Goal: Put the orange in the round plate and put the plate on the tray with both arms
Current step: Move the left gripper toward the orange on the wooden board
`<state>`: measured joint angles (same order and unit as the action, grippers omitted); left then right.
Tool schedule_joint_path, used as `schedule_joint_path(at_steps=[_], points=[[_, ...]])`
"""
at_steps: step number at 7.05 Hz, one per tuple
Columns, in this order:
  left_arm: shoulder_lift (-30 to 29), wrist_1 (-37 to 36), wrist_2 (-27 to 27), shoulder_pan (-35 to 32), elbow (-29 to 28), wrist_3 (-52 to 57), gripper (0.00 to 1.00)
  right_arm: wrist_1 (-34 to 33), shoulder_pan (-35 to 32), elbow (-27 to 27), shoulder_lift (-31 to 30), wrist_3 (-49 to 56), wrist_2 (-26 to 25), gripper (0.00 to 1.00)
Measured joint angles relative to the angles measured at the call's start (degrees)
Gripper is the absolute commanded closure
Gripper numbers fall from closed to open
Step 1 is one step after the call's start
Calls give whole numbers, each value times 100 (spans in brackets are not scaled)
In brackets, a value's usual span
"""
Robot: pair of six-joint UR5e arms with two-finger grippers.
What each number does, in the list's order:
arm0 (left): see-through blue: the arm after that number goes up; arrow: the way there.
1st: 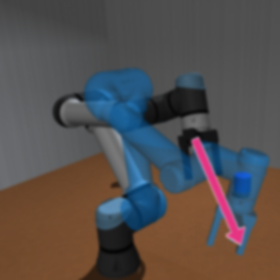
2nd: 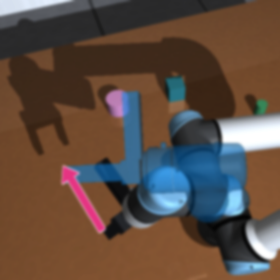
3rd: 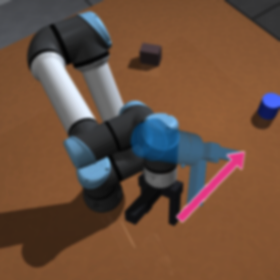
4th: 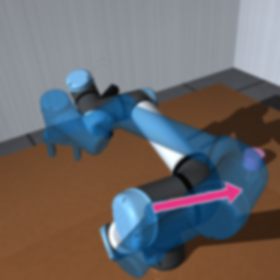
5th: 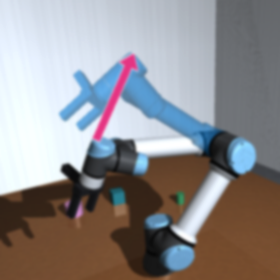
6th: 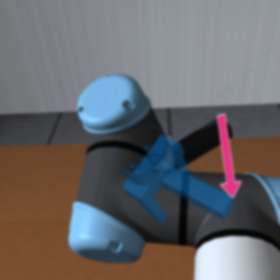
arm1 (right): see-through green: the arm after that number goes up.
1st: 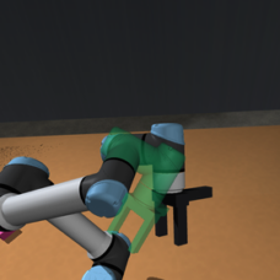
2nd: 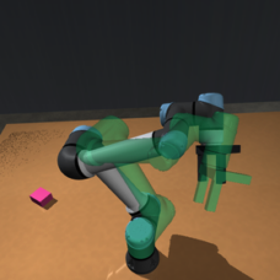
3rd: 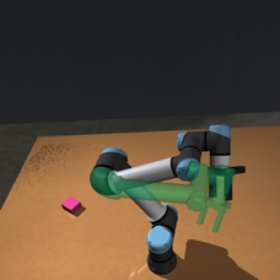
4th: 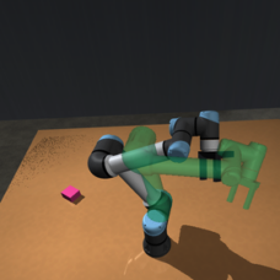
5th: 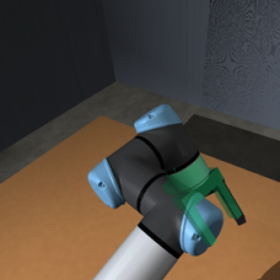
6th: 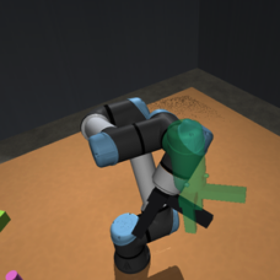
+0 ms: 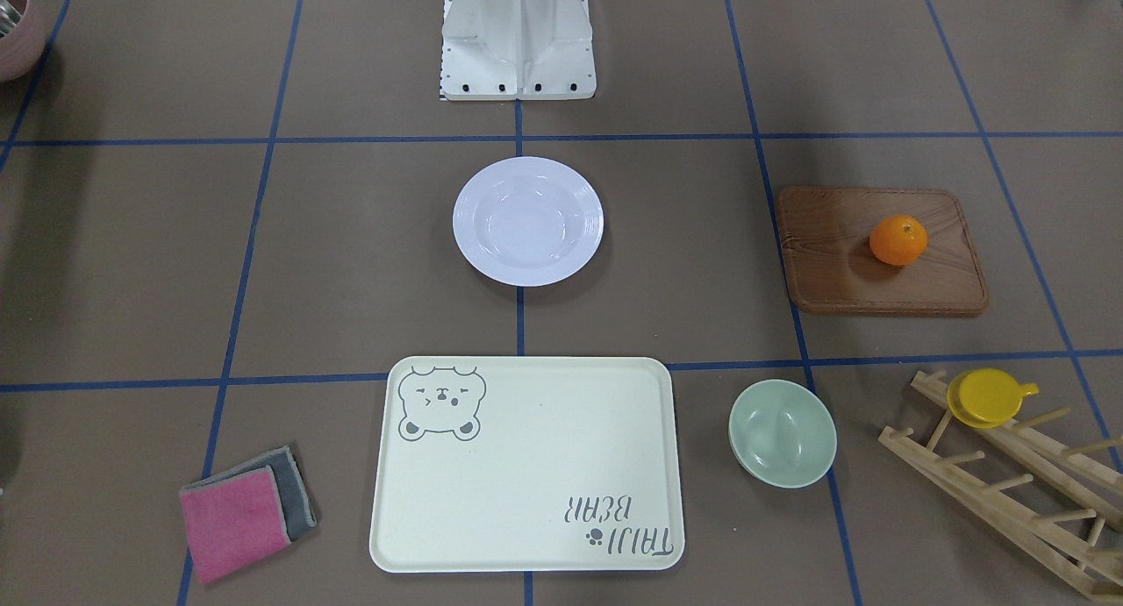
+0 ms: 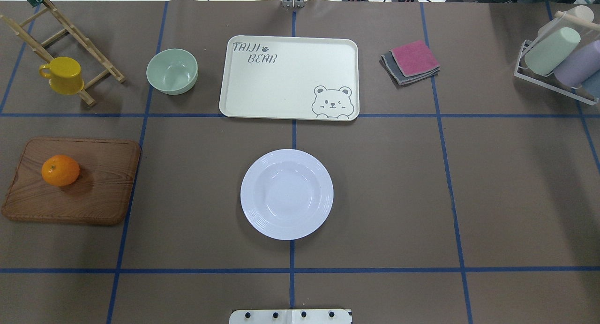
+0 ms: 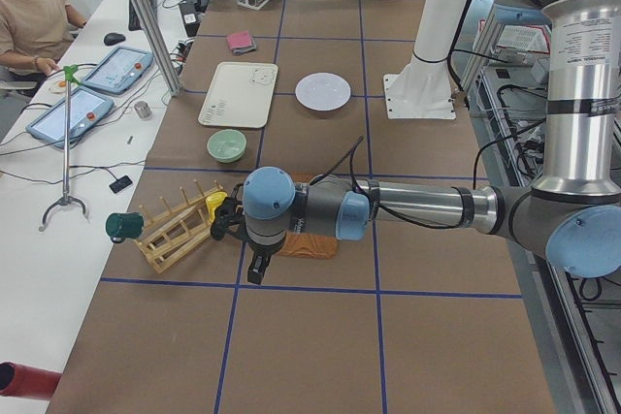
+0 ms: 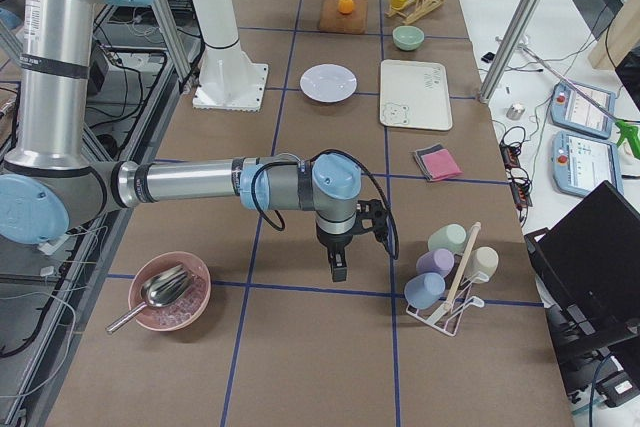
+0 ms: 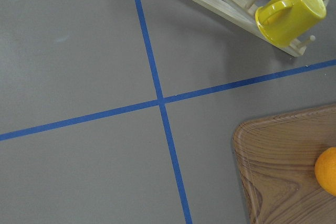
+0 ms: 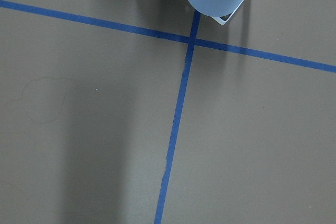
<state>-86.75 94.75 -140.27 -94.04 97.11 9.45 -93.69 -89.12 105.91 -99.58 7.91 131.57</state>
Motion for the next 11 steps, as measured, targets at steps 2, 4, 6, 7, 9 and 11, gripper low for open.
schedule_joint_path(at_steps=[2, 4, 6, 7, 9, 11], points=[[-4, -4, 0, 0, 48, -13, 0, 0, 0, 0, 0, 0, 0, 0], [-6, -1, 0, 13, 295, -2, 0, 0, 0, 4, 9, 0, 0, 0], [-57, 2, -8, 50, 514, -8, 0, 2, 9, 17, 30, -2, 37, 0], [-136, 2, -14, 119, 524, -19, 0, 6, 33, 24, 53, -40, 66, 0], [-210, 293, -163, 393, 573, -49, 0, 8, 241, 51, 197, -370, 108, 0], [-239, 1298, -52, 1184, 525, -902, 0, 69, 568, 76, 392, -917, 114, 0]])
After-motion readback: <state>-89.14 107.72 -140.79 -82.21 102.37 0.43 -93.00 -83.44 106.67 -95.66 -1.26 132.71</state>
